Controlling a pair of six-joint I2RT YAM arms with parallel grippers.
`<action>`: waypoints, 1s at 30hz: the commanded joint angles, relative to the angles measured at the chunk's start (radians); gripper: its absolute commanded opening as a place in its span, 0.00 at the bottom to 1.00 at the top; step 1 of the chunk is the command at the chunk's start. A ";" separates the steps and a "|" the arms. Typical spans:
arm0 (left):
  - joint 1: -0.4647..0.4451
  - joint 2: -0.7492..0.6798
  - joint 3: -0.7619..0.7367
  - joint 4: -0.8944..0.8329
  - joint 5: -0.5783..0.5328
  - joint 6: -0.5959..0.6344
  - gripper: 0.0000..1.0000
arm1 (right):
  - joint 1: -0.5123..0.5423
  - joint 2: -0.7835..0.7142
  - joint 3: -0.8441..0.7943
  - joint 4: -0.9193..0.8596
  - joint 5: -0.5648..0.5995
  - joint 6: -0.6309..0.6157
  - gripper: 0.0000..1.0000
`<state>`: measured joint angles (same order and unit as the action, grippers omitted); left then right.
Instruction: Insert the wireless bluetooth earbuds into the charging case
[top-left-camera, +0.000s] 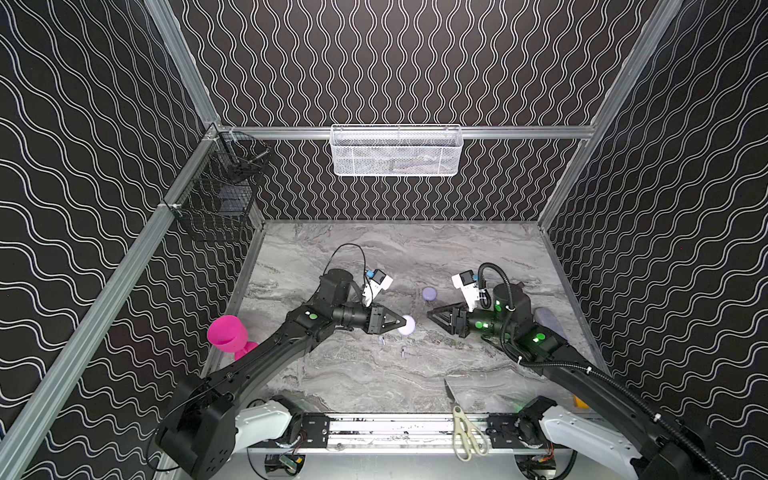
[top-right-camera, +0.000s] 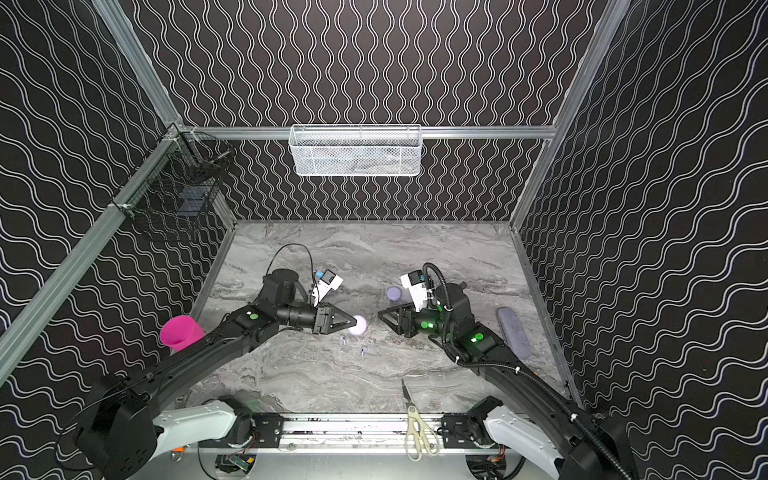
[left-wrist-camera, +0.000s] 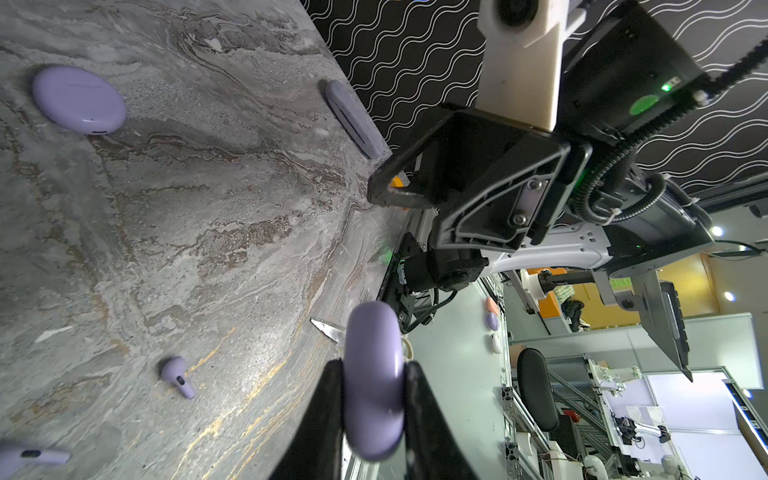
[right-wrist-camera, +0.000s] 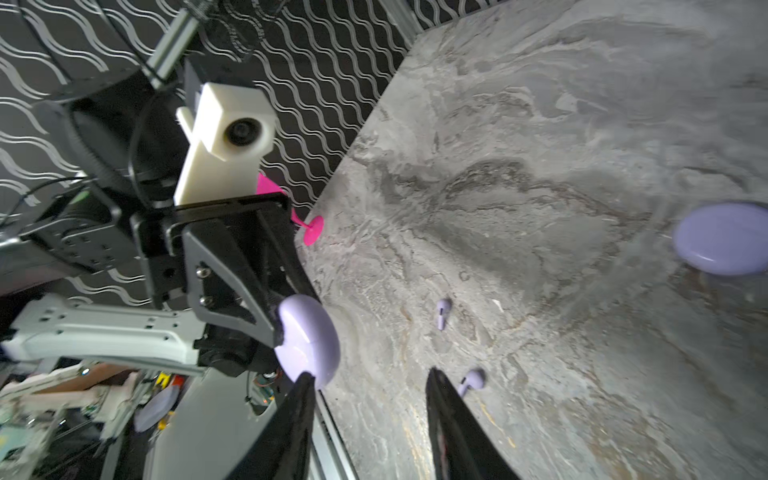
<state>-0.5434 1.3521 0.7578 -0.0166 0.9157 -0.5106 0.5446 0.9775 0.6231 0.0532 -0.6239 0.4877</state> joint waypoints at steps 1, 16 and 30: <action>0.002 0.001 0.005 0.056 0.043 0.003 0.14 | -0.016 0.023 -0.011 0.150 -0.188 0.050 0.45; -0.002 0.009 0.012 0.102 0.128 -0.011 0.14 | -0.019 0.113 -0.047 0.318 -0.394 0.100 0.43; -0.055 0.030 0.036 0.089 0.154 0.012 0.14 | -0.013 0.138 -0.056 0.405 -0.467 0.140 0.43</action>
<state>-0.5915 1.3781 0.7830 0.0566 1.0580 -0.5209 0.5278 1.1103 0.5655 0.3981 -1.0573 0.6140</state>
